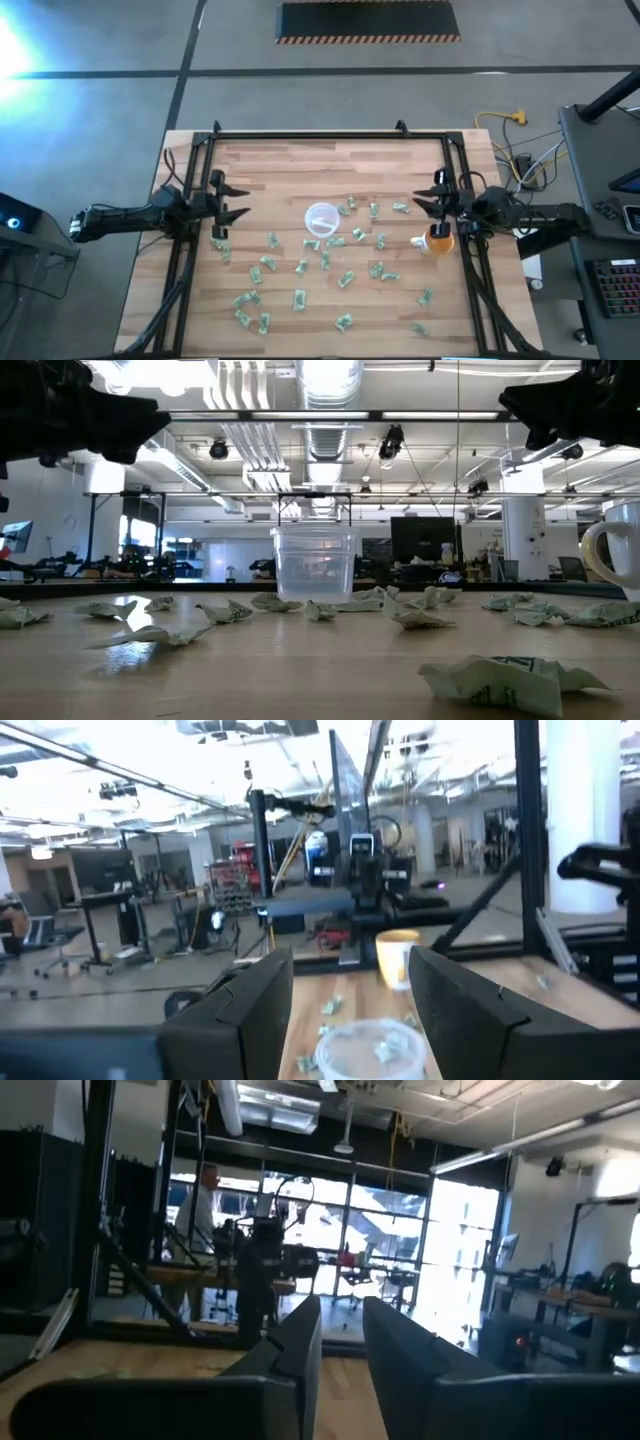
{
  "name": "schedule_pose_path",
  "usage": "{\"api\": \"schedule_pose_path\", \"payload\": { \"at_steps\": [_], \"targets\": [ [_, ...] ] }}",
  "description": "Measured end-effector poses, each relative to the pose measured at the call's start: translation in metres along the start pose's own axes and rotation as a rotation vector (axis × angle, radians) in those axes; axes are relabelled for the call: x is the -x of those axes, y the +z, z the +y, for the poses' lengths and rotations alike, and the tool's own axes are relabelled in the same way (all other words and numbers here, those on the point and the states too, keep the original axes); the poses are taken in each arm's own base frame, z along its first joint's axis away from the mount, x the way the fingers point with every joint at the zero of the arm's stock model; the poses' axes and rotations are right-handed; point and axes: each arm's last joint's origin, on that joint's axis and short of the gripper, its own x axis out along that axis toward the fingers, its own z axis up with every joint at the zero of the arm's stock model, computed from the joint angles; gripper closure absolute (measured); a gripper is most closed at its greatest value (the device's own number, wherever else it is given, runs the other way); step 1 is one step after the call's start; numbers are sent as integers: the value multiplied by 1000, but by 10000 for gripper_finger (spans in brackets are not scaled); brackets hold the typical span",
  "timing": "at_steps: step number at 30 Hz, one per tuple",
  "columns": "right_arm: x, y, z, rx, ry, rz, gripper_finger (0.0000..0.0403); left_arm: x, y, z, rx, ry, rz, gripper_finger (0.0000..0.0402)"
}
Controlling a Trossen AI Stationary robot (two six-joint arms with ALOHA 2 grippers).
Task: Pick and place Stevia / Truvia into bins
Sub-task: Put the light green stevia packet into the transparent container
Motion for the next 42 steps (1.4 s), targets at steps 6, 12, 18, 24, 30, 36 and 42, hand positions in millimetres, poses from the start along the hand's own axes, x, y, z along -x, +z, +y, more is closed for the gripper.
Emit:
{"api": "schedule_pose_path", "payload": {
  "at_steps": [6, 12, 18, 24, 30, 36, 42],
  "targets": [
    [0, 5, -1, 74, -8, -48, 335, 1, 12, 1, -3, 19, -128, 217],
    [0, 34, -6, 12, -84, -213, 335, 0, 13, 2, 22, 15, -121, 217],
    [-15, 64, -16, 43, -296, 279, 335, -4, 18, 2, 28, -8, 81, 217],
    [-45, 94, -19, 124, -288, 658, 335, -7, 34, 4, 32, -21, 184, 217],
    [-86, 88, -15, 149, -279, 1008, 335, -5, 38, 4, 75, -29, 338, 217],
    [-121, 56, -8, 179, -274, 1236, 335, -10, 39, 5, 270, 14, 355, 217],
    [-127, 37, -6, 171, -287, 1308, 335, -25, 26, 1, 394, 29, 384, 217]
  ]
}}
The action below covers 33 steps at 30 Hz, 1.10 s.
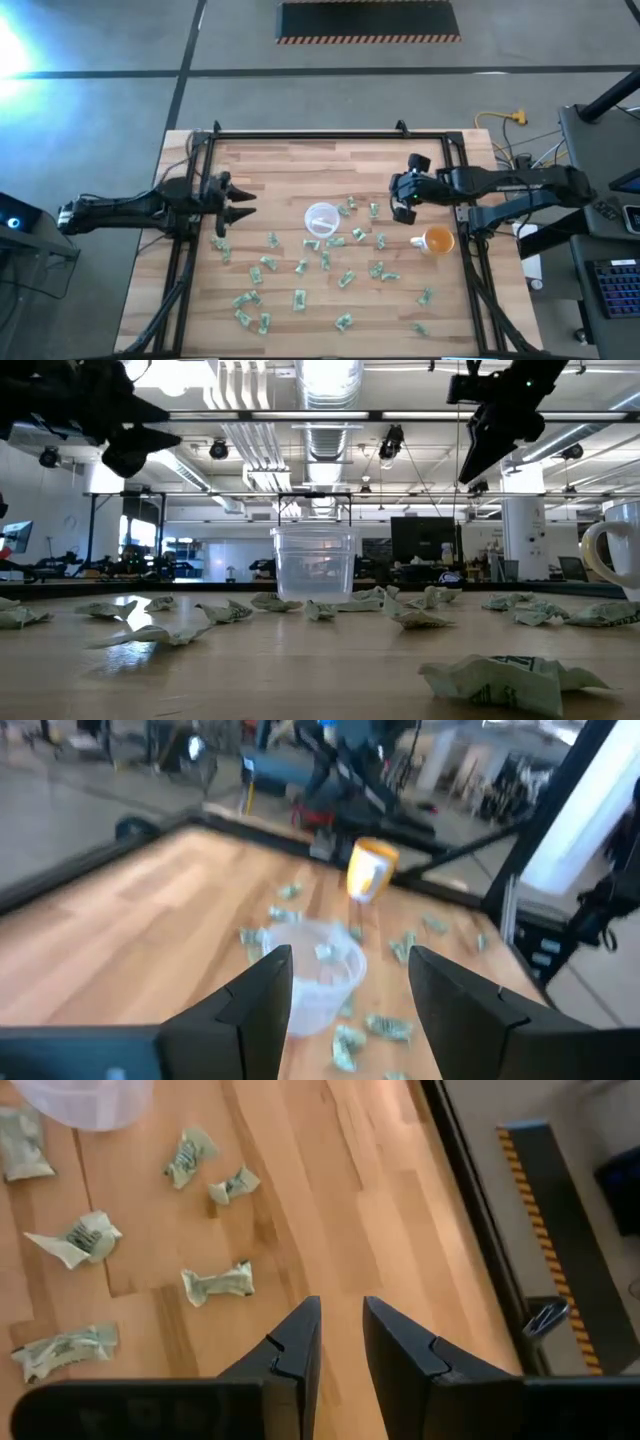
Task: Pick and place Stevia / Truvia into bins
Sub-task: Put the light green stevia packet into the transparent container
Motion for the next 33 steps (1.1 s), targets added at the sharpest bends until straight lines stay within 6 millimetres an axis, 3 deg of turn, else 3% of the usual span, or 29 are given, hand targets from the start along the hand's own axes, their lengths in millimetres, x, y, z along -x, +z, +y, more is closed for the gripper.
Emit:
{"api": "schedule_pose_path", "payload": {
  "at_steps": [8, 16, 24, 33],
  "targets": [
    [-11, -5, -3, -67, 80, 55, 335, -30, 11, -6, -61, 10, 115, 217],
    [-49, -32, -24, -127, 159, 221, 306, -54, 28, -11, -144, 22, 194, 217],
    [-80, -33, -40, -148, 246, 312, 262, -58, 49, -16, -264, 77, 225, 217],
    [-117, -41, -29, -122, 293, 482, 224, -49, 54, -15, -334, 133, 204, 217]
  ]
}}
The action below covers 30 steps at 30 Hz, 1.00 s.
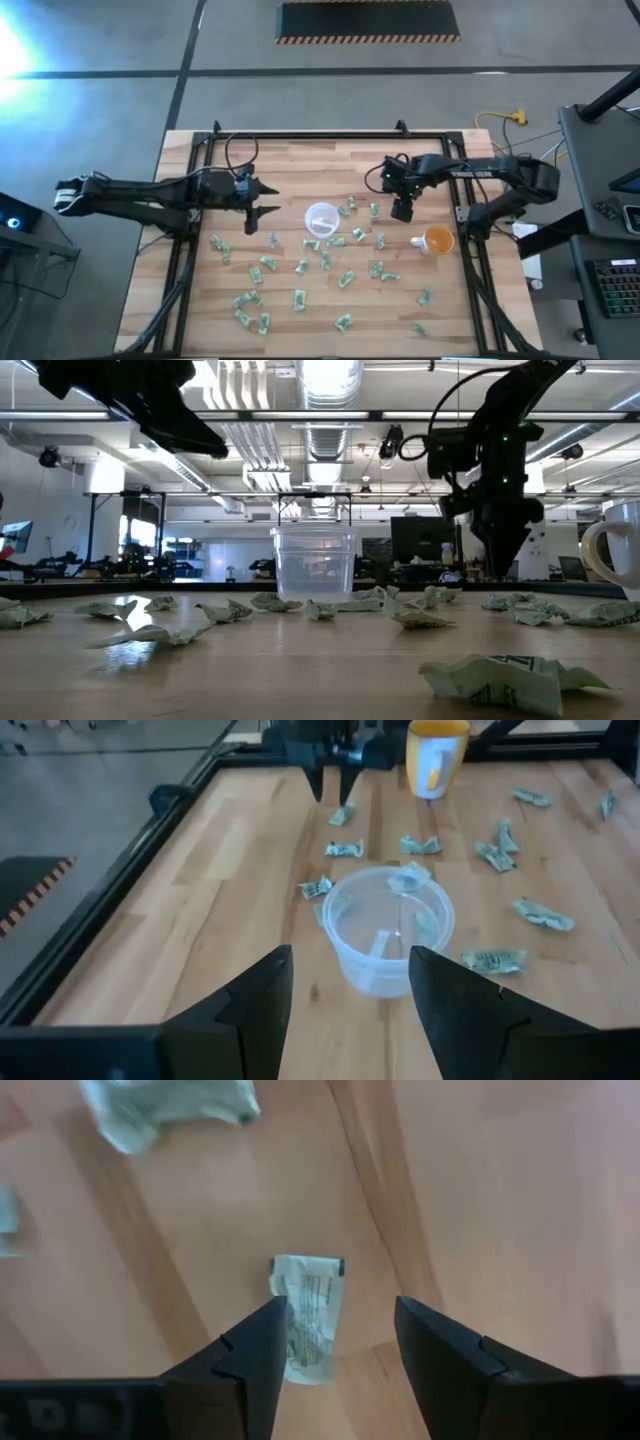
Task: Pick and place Stevia / Truvia into bins
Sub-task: Put the light green stevia packet into the transparent container
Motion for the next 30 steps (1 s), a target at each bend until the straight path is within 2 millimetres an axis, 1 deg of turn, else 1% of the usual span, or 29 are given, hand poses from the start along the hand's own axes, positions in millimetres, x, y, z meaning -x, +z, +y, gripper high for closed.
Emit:
{"api": "schedule_pose_path", "payload": {
  "at_steps": [8, 17, 25, 30],
  "targets": [
    [-14, 5, 0, -15, 0, 50, 214, 7, -3, 1, 5, 1, -17, 217],
    [-31, 7, 0, -12, 1, 112, 214, 3, -9, 0, 4, -1, 26, 217],
    [-34, 8, 1, -21, 34, 115, 225, 2, -10, 0, 4, -1, 31, 217],
    [-34, 9, 1, -90, 68, 99, 243, 2, -10, 0, 5, -1, 31, 217]
  ]
}}
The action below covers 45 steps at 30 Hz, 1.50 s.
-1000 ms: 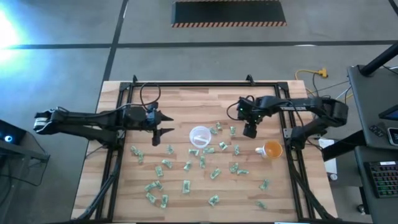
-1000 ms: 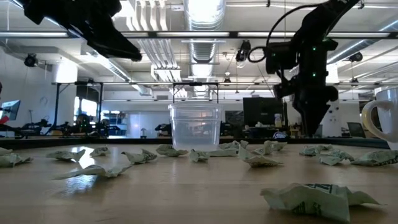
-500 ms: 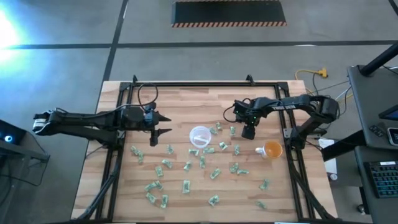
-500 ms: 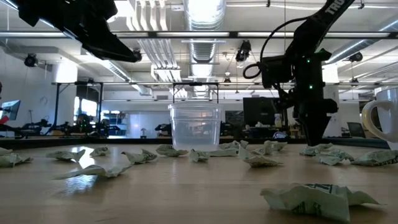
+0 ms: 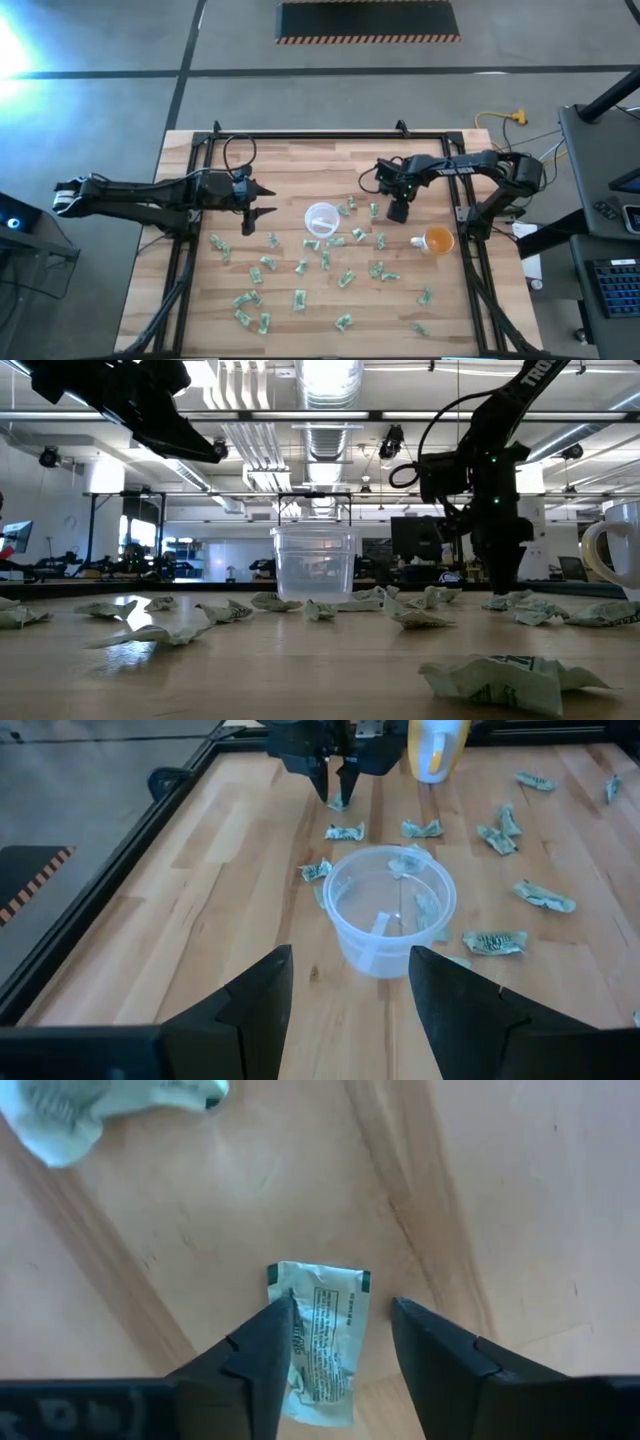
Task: Pick and place Stevia / Truvia into bins
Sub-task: Put the light green stevia packet into the transparent container
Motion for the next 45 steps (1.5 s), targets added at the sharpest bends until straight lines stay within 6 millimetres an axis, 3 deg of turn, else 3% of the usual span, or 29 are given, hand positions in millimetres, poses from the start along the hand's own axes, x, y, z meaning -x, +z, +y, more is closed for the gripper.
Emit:
{"api": "schedule_pose_path", "payload": {
  "at_steps": [9, 17, 19, 23, 27, 36, 40, 45],
  "targets": [
    [-1, 2, 1, -74, 17, -15, 277, 0, -2, 0, 23, -1, 18, 217],
    [-1, 3, 2, -26, 14, -24, 379, 0, -2, 0, 51, -3, 17, 217],
    [0, 3, 2, -14, 6, -34, 389, 0, -2, 0, 50, -3, 17, 217],
    [10, 8, 3, 1, -5, -104, 392, 0, -2, 0, 50, -3, 17, 217],
    [35, 15, 8, 33, -6, -243, 392, 0, -2, 0, 48, -3, 17, 217],
    [86, 35, 48, 261, 48, -717, 392, -1, -6, -1, 45, -4, 35, 217],
    [95, 41, 76, 437, 117, -891, 392, -1, -6, -1, 45, -4, 36, 217],
    [87, 47, 104, 576, 129, -962, 392, -2, -8, -1, 44, -4, 46, 217]
  ]
}}
